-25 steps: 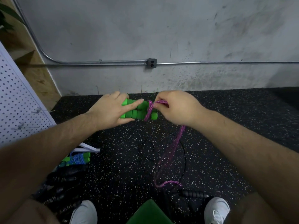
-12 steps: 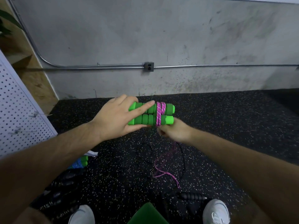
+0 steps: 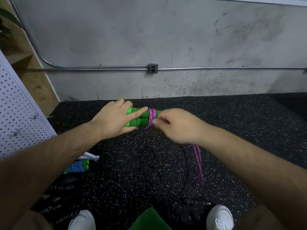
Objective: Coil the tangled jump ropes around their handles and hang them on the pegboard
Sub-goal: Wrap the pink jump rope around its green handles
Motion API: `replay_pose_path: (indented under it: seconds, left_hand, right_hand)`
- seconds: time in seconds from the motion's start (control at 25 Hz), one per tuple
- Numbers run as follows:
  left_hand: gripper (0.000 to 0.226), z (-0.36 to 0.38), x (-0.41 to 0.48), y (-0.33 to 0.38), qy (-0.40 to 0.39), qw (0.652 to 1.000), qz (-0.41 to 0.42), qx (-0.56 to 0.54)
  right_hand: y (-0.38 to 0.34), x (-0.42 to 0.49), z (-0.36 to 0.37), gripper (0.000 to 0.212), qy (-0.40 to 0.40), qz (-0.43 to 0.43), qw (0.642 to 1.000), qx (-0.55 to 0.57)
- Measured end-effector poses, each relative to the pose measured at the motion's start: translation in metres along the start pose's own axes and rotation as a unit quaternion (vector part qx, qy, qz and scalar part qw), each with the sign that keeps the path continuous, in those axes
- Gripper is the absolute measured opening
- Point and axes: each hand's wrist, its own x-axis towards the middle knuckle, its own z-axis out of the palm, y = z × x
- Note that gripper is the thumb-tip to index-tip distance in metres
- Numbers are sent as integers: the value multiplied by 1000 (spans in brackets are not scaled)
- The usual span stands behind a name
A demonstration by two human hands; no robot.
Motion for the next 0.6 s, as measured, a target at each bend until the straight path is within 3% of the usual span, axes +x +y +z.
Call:
replay_pose_path:
  seconds: [0.12, 0.24, 0.4, 0.52, 0.6]
  left_hand:
    - [80, -3, 1, 15, 24, 997, 61, -34]
    - [79, -14, 3, 28, 63, 990, 95, -82]
    - [82, -29, 5, 34, 94, 983, 67, -143]
    - [80, -30, 3, 35, 101, 978, 53, -174]
    - [80, -34, 6, 37, 120, 972, 27, -201]
  right_hand:
    - [22, 11, -14, 24, 113, -10, 989, -93]
    - [47, 25, -13, 17, 130, -29, 990, -39]
    - [73, 39, 6, 12, 97, -11, 976, 196]
    - [83, 35, 25, 18, 13, 48, 912, 408]
    - [86, 30, 44, 22, -64, 79, 901, 423]
